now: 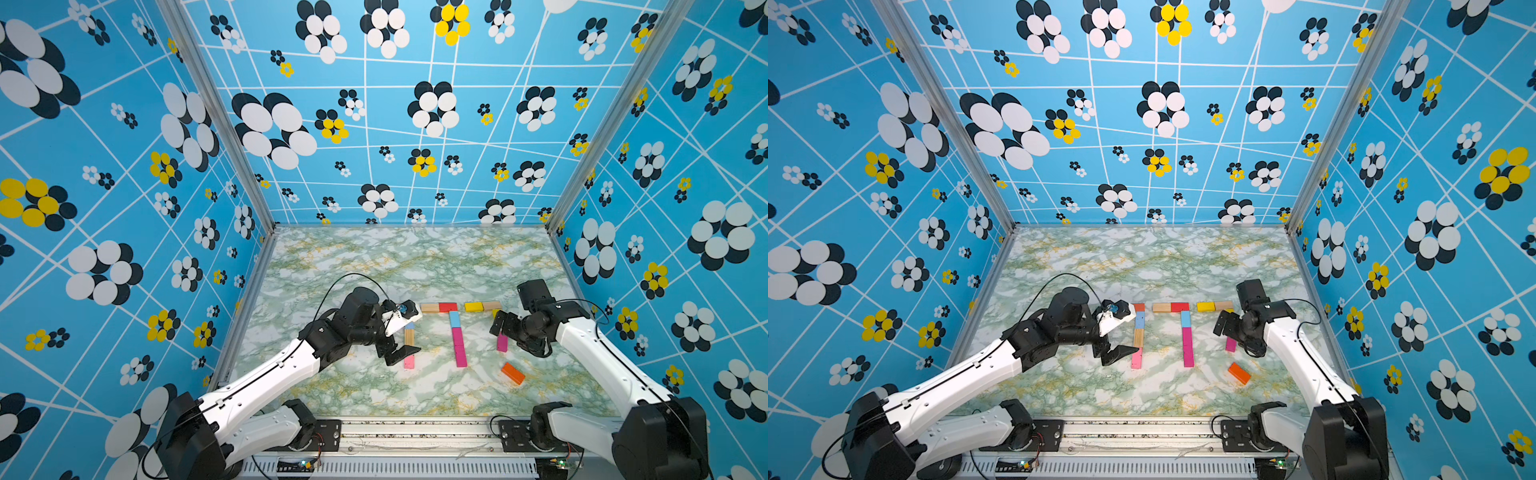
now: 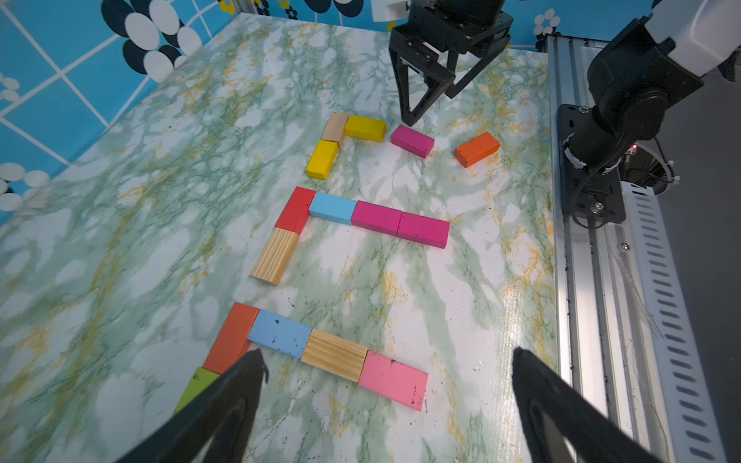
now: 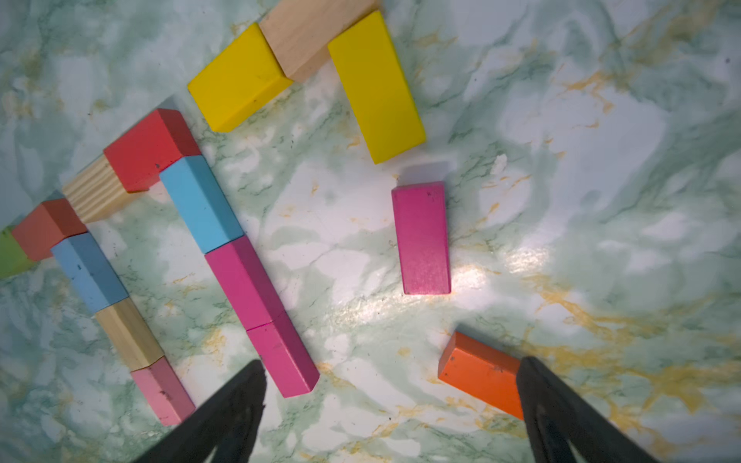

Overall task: Assemble the number 7 with building blocks
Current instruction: Place the building block at the center of the board, then assemble the building block at the center of the board.

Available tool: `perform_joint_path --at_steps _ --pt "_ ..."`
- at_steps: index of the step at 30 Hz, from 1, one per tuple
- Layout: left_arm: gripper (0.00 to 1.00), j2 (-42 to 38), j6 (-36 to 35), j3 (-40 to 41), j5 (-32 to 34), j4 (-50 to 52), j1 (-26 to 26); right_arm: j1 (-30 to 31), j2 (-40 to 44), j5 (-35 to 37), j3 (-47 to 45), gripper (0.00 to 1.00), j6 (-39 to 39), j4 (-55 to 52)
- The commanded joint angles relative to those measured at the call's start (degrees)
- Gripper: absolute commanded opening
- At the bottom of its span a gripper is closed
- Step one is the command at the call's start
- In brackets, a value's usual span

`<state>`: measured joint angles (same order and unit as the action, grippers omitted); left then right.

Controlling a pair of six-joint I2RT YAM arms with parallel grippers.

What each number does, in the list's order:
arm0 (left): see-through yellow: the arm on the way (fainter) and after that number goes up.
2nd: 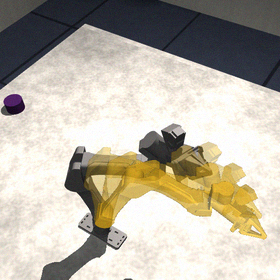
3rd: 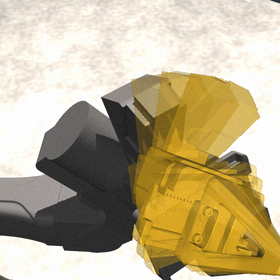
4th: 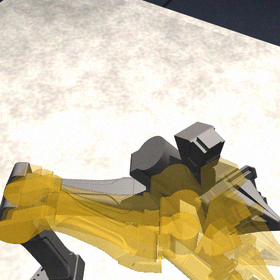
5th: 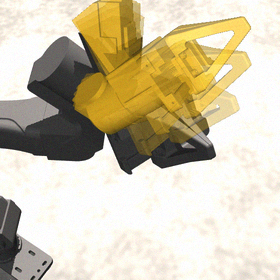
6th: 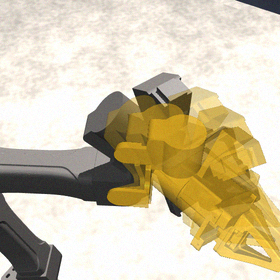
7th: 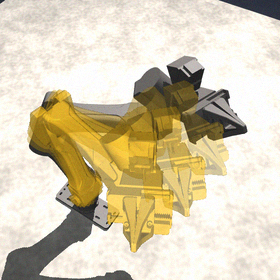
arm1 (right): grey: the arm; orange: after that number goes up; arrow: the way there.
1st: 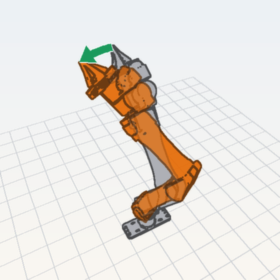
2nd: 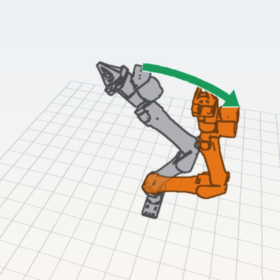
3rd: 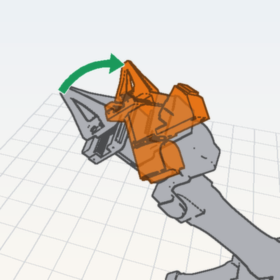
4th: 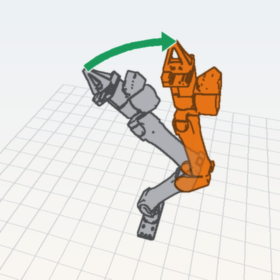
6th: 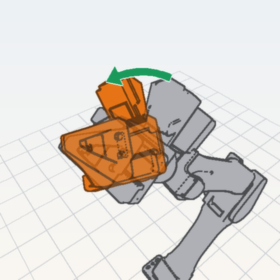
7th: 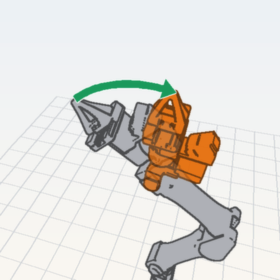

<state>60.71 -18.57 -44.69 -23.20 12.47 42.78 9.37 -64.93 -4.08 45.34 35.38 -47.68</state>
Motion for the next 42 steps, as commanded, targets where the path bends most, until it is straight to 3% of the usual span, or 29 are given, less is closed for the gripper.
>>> perform_joint_path --at_steps 1,4,10,18,27,42 --pt "0.99 -3.9 2.7 2.1 9.2 -4.6 -0.5 0.3 3.8 -2.0 -3.5 0.99 8.8 4.6" --pt "0.99 -5.0 4.1 2.5 12.3 -5.5 -1.4 0.3 4.5 -4.1 -6.7 0.99 12.4 8.9" --pt "0.99 -1.8 4.3 0.9 9.1 -3.4 -1.8 0.3 1.8 -9.0 -10.5 0.99 14.7 15.1" --pt "0.99 -0.1 3.8 -0.1 7.1 -2.2 -1.9 0.3 -0.9 -9.8 -12.9 0.98 15.4 21.2" --pt "0.99 -0.5 3.5 0.3 7.4 -2.5 -2.0 0.2 -5.4 -9.9 -13.2 0.98 14.4 23.8" --pt "0.99 -0.7 3.4 0.6 7.2 -2.8 -2.0 -0.9 -6.0 -7.1 -13.0 0.98 11.9 23.1"
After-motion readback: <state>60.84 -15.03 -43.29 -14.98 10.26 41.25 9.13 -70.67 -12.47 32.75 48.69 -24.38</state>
